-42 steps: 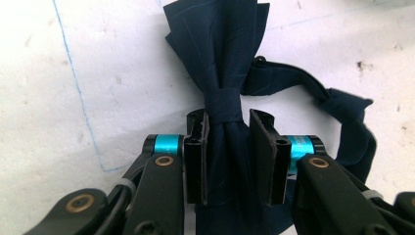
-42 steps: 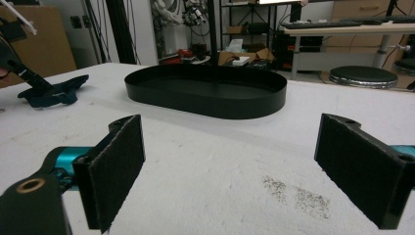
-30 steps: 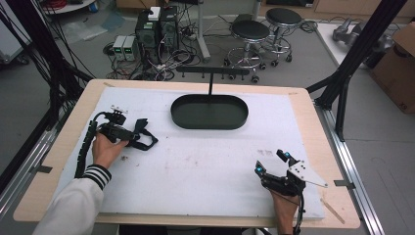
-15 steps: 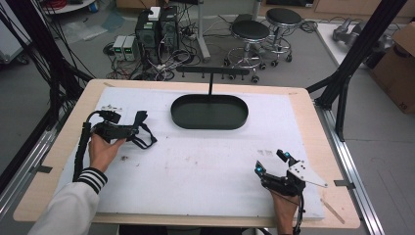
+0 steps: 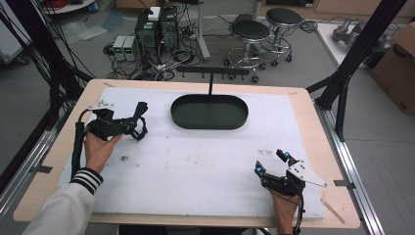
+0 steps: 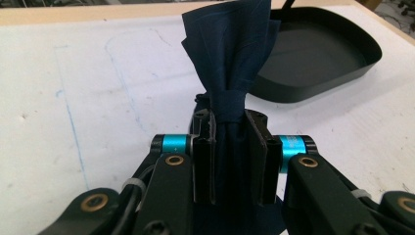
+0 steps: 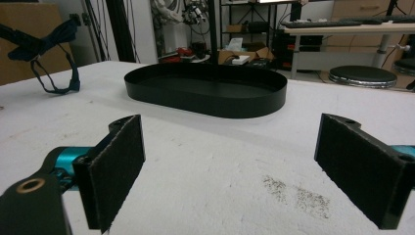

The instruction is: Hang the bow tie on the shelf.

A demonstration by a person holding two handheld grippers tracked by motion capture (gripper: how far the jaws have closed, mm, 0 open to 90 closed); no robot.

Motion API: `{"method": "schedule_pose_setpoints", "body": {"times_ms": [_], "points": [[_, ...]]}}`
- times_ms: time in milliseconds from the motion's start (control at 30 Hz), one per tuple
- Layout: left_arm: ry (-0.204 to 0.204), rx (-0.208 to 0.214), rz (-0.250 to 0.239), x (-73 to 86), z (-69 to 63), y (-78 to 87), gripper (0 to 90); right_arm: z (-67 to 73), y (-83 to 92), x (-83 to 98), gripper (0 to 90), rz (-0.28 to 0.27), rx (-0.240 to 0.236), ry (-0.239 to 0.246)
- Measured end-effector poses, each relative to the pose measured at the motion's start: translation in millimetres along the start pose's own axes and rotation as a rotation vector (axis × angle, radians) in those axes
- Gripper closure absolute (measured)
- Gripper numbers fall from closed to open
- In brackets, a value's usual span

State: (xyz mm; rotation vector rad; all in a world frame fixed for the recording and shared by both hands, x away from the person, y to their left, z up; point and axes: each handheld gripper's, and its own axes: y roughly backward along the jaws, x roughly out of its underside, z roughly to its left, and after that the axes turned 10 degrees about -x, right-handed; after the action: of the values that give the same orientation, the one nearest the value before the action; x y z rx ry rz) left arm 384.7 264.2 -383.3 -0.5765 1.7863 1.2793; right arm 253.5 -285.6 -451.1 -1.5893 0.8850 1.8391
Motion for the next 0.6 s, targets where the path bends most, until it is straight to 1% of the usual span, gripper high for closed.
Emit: {"method": "schedule_pose_setpoints", "body": {"times_ms": [33, 133, 300, 367, 400, 433, 467, 600], "points": [[0.002, 0.003, -0.006, -0.3, 0.8, 0.7, 74.9, -0.6, -0.3, -0.1, 10.5, -0.003, 0.002, 0.006], [0.004, 0.004, -0.028, -1.0, 2.6, 3.1, 75.0, -0.5, -0.3, -0.1, 10.5, -0.003, -0.001, 0.002], [0.008, -0.004, -0.047, -2.1, 4.2, 6.3, 75.0, 0.0, -0.2, -0.1, 10.5, 0.003, -0.001, -0.004], [0.000, 0.000, -0.053, -3.4, 3.7, 7.2, 75.1, 0.0, -0.2, -0.1, 10.5, 0.003, -0.001, -0.003], [-0.009, -0.003, -0.056, -5.2, 2.0, 7.9, 75.1, 0.0, -0.2, -0.1, 10.5, 0.003, -0.001, -0.003], [-0.029, -0.007, -0.065, -7.9, 0.1, 9.0, 75.1, 0.0, -0.2, -0.1, 10.5, 0.003, -0.001, -0.003], [-0.040, -0.002, -0.071, -11.1, -1.9, 10.2, 75.1, 0.0, -0.2, -0.1, 10.5, 0.003, -0.001, -0.003], [-0.055, 0.023, -0.112, -25.1, -11.4, 15.1, 75.2, -0.1, -0.3, -0.1, 10.5, 0.001, 0.000, 0.000]]}}
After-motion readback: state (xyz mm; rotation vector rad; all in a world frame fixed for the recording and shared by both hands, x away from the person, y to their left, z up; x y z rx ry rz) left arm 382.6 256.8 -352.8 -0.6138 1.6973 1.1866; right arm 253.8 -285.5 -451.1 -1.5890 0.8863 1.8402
